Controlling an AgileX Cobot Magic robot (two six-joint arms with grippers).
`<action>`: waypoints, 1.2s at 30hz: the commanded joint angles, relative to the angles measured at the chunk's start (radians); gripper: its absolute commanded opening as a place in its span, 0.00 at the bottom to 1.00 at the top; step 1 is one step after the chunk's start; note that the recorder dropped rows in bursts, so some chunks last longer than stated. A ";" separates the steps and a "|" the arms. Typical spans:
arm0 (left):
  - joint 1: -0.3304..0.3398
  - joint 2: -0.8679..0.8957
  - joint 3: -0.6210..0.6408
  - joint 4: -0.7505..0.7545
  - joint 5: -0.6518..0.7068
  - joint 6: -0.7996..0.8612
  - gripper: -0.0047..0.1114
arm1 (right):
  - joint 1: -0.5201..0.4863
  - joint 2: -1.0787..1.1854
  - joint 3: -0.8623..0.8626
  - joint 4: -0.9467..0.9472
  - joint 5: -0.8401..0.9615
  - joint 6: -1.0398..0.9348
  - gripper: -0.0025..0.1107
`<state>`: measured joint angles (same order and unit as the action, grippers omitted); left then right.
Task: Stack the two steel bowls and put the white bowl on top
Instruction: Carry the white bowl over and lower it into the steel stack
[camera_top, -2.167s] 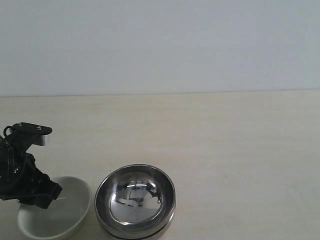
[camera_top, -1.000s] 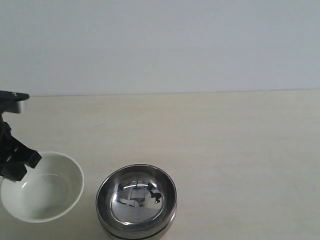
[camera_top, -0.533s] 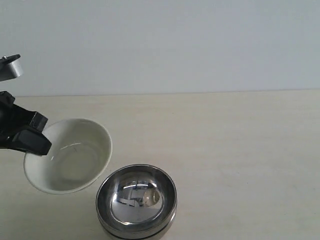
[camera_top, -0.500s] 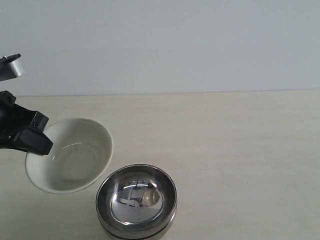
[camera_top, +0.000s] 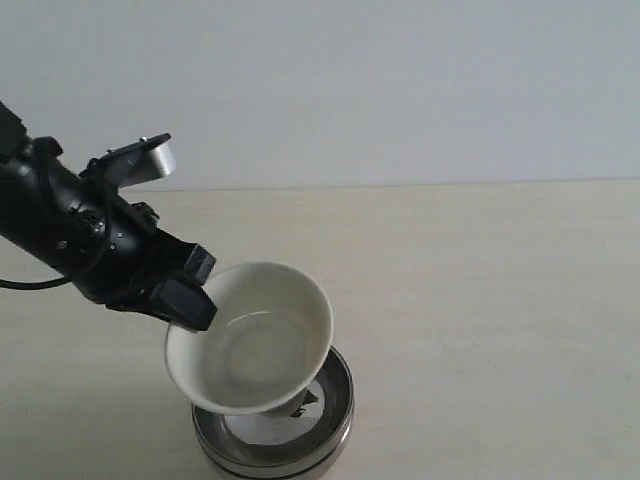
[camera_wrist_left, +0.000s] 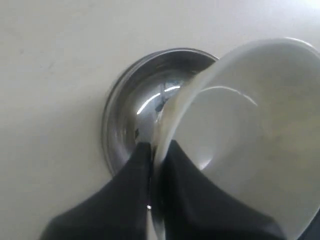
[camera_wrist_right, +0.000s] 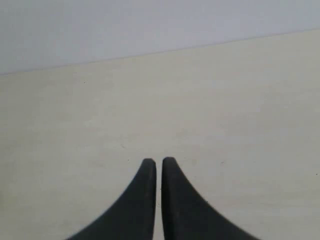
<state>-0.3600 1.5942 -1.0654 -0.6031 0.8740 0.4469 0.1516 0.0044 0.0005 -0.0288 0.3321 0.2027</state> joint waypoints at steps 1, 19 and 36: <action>-0.055 0.089 -0.047 -0.018 -0.012 -0.011 0.07 | -0.003 -0.004 0.000 -0.008 -0.010 -0.001 0.02; -0.060 0.165 -0.069 0.055 -0.002 -0.049 0.07 | -0.003 -0.004 0.000 -0.008 -0.010 -0.001 0.02; -0.060 0.177 -0.069 0.050 0.006 -0.068 0.18 | -0.003 -0.004 0.000 -0.008 -0.010 -0.001 0.02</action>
<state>-0.4144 1.7630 -1.1276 -0.5231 0.8847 0.3845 0.1516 0.0044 0.0005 -0.0288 0.3321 0.2027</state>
